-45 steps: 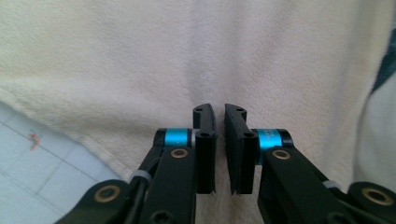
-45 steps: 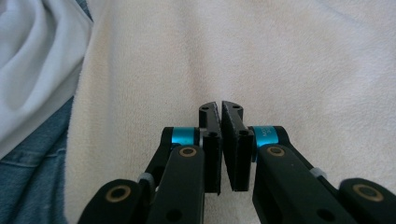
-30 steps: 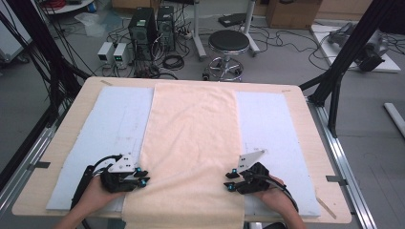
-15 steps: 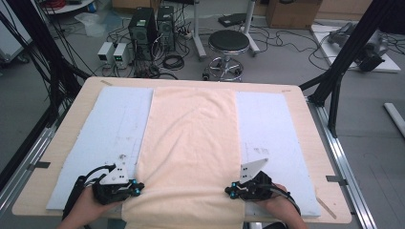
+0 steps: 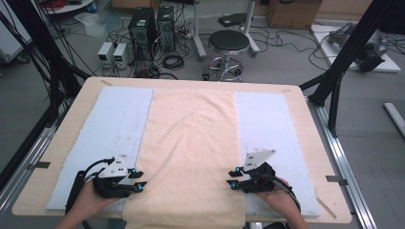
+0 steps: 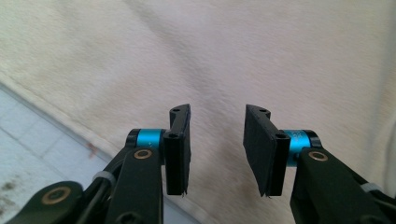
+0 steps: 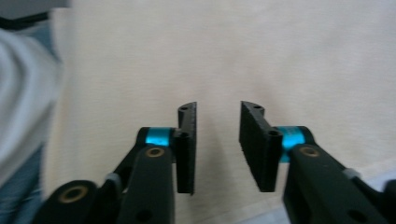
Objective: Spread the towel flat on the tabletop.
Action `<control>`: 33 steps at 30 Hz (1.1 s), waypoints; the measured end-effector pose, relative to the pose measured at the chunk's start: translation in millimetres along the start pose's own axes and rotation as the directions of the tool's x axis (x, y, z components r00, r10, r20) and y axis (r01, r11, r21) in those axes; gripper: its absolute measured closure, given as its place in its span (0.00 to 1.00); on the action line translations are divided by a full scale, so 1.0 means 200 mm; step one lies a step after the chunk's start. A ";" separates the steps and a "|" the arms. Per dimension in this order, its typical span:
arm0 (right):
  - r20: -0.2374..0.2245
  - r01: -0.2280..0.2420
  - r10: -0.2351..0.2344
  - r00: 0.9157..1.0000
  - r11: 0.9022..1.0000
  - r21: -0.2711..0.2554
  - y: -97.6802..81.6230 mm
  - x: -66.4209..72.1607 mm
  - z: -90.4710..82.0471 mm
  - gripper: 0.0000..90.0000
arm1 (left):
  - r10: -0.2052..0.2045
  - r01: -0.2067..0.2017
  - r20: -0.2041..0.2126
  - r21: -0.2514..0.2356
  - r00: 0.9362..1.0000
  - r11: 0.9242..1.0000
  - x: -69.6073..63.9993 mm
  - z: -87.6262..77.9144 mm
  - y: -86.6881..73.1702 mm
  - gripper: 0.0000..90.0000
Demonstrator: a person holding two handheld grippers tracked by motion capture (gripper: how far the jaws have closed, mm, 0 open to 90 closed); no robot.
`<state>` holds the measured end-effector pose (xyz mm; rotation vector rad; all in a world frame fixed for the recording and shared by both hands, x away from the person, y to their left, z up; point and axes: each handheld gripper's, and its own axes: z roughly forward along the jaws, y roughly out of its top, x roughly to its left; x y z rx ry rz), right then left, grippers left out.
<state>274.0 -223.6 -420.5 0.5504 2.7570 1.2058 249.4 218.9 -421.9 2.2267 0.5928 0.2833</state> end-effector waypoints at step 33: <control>0.032 0.006 -0.008 0.999 0.999 0.042 -0.05 0.01 0.06 0.63 | -0.056 0.056 0.018 0.029 0.998 0.998 0.09 0.07 -0.03 0.58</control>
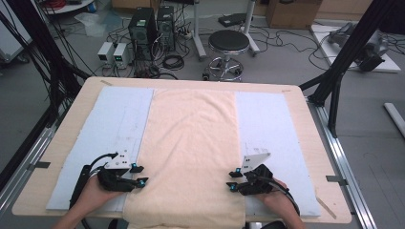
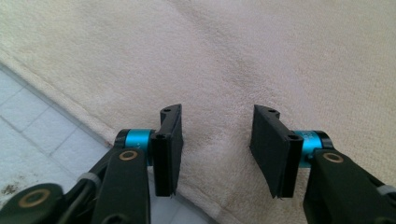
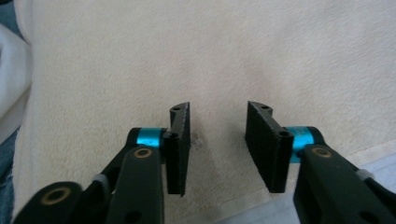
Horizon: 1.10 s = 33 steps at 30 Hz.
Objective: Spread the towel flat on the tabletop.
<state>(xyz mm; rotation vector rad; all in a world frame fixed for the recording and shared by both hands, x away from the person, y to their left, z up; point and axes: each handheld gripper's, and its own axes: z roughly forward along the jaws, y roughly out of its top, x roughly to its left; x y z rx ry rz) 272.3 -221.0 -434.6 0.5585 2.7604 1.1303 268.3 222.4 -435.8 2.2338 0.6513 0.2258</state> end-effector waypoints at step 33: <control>0.169 -0.110 0.141 0.975 0.978 -0.180 0.31 -0.39 -0.13 0.21 | -0.148 0.137 -0.042 -0.191 0.988 0.972 0.33 -0.06 0.35 0.31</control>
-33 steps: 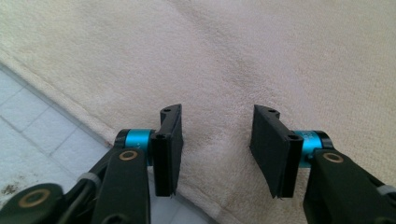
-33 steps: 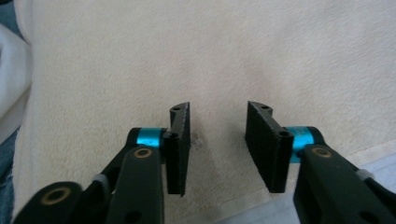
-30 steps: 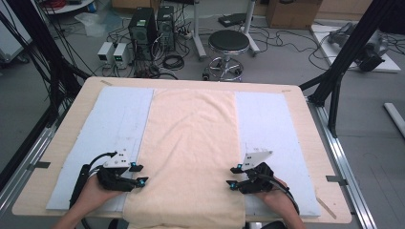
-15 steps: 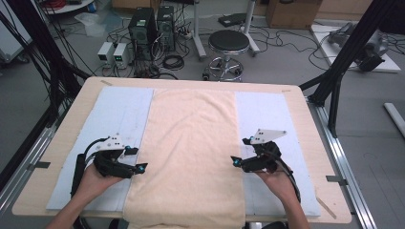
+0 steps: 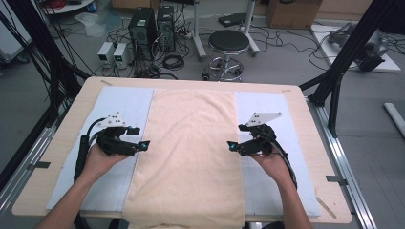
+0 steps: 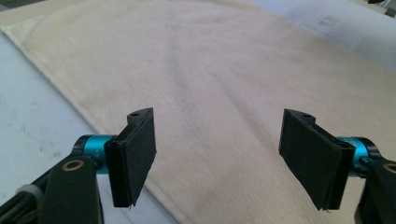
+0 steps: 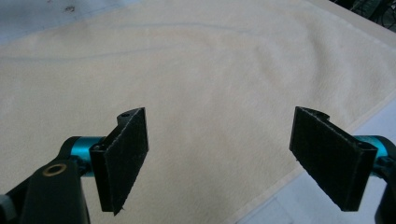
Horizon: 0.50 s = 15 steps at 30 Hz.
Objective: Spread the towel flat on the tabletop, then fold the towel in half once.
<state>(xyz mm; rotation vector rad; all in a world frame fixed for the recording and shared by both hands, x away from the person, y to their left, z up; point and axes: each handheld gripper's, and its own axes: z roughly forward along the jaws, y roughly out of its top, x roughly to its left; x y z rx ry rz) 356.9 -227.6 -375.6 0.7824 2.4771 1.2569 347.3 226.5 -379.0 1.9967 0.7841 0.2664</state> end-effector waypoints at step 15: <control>-0.014 0.001 0.000 1.000 1.000 0.026 0.11 -0.17 0.09 0.22 | -0.040 0.041 -0.035 0.021 0.999 0.999 0.20 0.09 0.11 0.32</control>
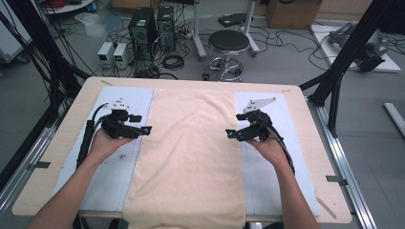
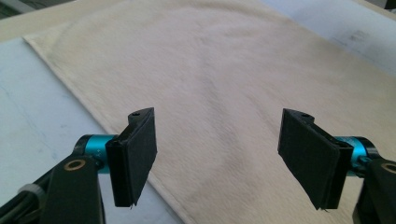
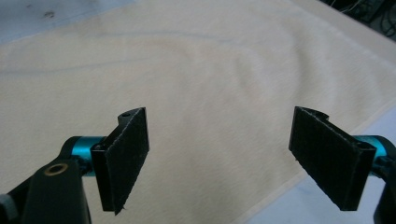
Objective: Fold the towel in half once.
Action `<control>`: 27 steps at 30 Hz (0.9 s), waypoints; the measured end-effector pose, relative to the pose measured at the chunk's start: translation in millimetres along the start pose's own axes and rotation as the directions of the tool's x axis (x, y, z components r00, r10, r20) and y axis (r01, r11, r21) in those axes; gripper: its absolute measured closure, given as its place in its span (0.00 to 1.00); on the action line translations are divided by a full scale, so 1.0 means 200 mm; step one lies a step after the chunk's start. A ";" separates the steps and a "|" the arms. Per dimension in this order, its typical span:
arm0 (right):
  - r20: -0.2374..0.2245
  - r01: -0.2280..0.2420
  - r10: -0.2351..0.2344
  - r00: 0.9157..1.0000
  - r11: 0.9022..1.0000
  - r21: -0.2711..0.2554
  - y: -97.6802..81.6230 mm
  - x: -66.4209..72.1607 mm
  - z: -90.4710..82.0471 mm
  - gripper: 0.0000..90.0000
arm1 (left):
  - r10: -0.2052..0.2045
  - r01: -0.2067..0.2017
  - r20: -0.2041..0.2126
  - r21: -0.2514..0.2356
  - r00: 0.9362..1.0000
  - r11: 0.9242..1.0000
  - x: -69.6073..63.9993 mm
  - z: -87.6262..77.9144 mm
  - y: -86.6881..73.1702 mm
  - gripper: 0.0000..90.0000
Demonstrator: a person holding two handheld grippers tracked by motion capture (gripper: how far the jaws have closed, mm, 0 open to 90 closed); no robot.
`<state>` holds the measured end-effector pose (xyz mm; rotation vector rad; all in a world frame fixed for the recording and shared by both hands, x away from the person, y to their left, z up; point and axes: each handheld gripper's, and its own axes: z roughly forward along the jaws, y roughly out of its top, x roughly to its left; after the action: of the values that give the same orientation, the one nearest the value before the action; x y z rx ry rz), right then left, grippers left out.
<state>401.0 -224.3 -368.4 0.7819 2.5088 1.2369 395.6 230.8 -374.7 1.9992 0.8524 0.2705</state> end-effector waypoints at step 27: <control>0.113 -0.103 0.088 0.990 0.985 0.137 -0.11 -0.28 0.32 0.37 | -0.068 0.087 -0.130 0.141 0.989 0.986 0.22 0.35 -0.04 0.35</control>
<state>467.0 -223.6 -425.9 0.9853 2.5202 1.0227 458.9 215.6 -426.5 2.0957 1.0537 0.2984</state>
